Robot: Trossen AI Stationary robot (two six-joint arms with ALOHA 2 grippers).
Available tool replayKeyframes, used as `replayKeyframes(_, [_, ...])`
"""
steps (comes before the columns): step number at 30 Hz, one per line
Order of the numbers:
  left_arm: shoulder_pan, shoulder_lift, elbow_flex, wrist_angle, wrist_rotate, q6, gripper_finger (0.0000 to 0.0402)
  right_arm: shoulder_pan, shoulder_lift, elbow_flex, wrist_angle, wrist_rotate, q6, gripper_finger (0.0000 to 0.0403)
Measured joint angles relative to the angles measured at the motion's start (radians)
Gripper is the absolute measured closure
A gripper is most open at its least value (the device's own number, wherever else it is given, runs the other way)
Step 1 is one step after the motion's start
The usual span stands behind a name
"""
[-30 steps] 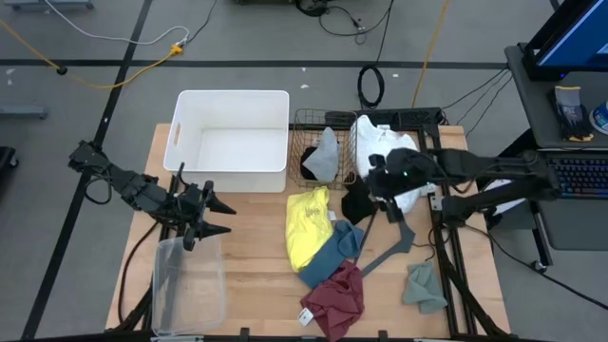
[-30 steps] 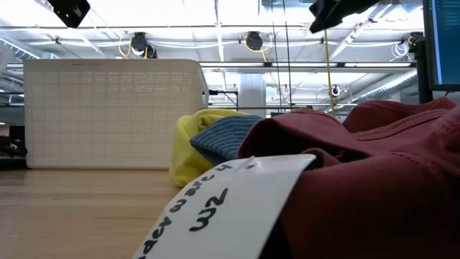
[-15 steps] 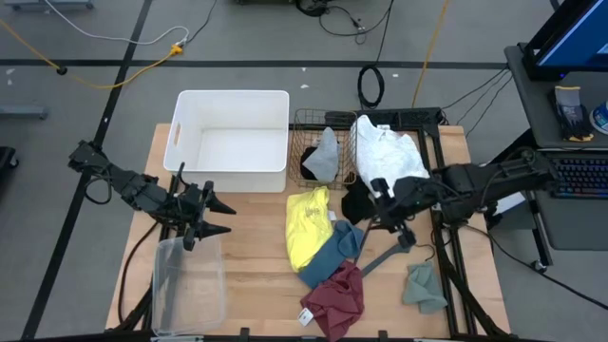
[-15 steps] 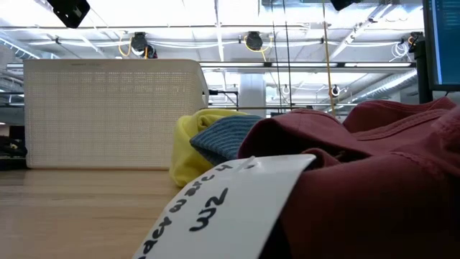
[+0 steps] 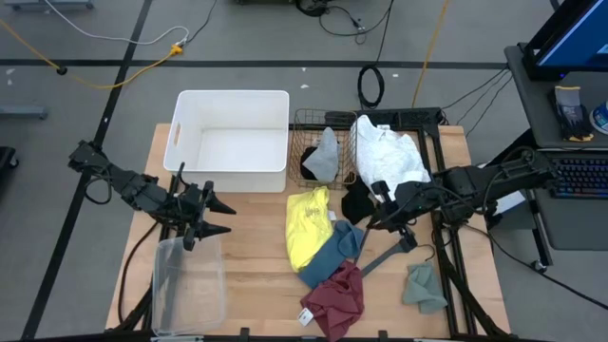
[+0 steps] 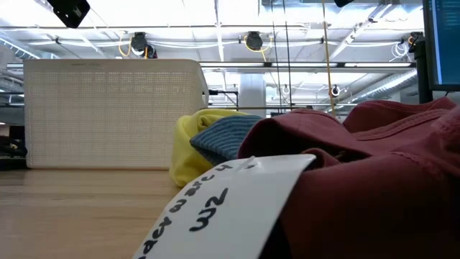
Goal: Pick & Place Cloths
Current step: Put the red underwear into the wire basket
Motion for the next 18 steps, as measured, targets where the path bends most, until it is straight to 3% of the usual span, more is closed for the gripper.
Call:
replayKeyframes(3, [0.000,0.000,0.000,0.000,0.000,0.002,0.0151,0.000,0.008,0.000,0.008,-0.015,0.000,0.0399])
replayKeyframes(10, [0.000,0.000,0.000,0.000,0.000,0.008,0.0151,0.014,0.065,0.000,0.021,-0.210,-0.083,0.0401])
replayKeyframes(18, [0.000,0.000,0.000,0.000,0.000,0.008,0.0151,0.081,0.158,0.000,0.022,-0.214,-0.203,0.0401])
